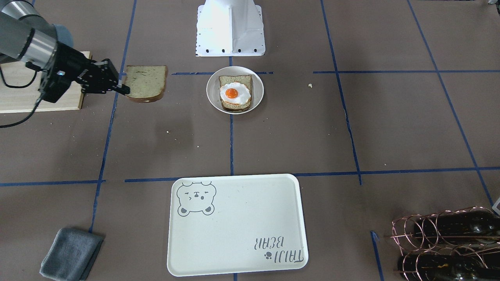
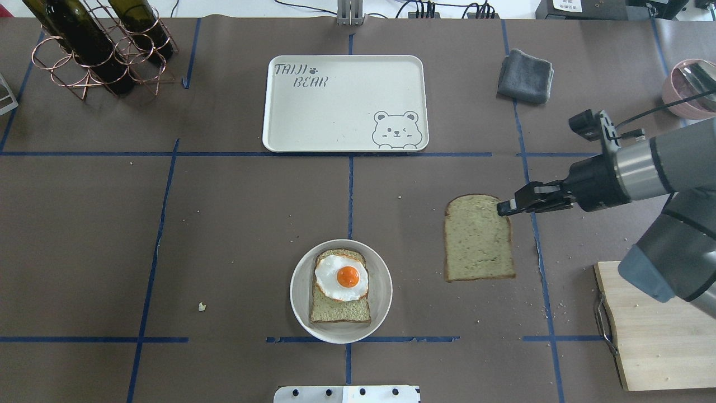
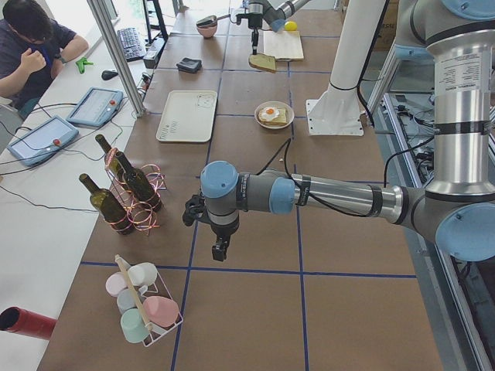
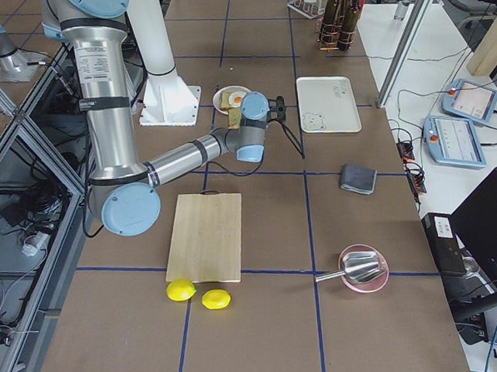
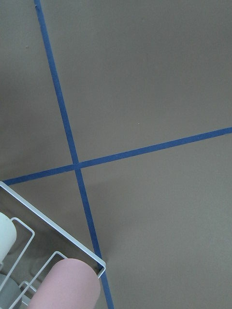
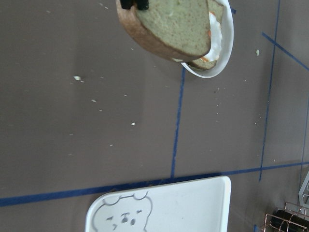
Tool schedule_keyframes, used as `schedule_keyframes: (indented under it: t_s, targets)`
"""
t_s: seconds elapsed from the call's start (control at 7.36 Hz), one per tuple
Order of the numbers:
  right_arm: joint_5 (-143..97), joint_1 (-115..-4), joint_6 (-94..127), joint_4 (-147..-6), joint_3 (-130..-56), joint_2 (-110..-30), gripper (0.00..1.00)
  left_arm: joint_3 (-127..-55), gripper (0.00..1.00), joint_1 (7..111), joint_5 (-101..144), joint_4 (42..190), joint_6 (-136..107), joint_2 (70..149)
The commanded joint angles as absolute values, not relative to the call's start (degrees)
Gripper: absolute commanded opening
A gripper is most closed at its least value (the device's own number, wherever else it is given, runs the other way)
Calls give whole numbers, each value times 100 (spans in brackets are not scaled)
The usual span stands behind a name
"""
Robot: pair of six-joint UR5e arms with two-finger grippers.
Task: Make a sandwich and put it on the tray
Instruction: 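Carry the bread slice with the right gripper over the egg toast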
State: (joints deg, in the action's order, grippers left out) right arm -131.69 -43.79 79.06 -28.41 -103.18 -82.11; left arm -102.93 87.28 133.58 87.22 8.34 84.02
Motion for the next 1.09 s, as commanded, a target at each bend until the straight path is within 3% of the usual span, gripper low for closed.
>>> schedule_keyframes:
  t_s: [0.0, 0.54, 0.95]
  targets:
    - [-11984, -3405, 8112, -3634, -10336, -7326, 0, -10283, 100, 8728, 13359, 8719, 835, 8394]
    - [-10427, -2129, 8112, -3779, -10205, -7032, 0, -10257, 100, 8745, 13359, 8710, 826, 8385]
    - [-10239, -2004, 8060, -3779, -9897, -6882, 0, -10257, 100, 8763, 13351, 8692, 826, 8376]
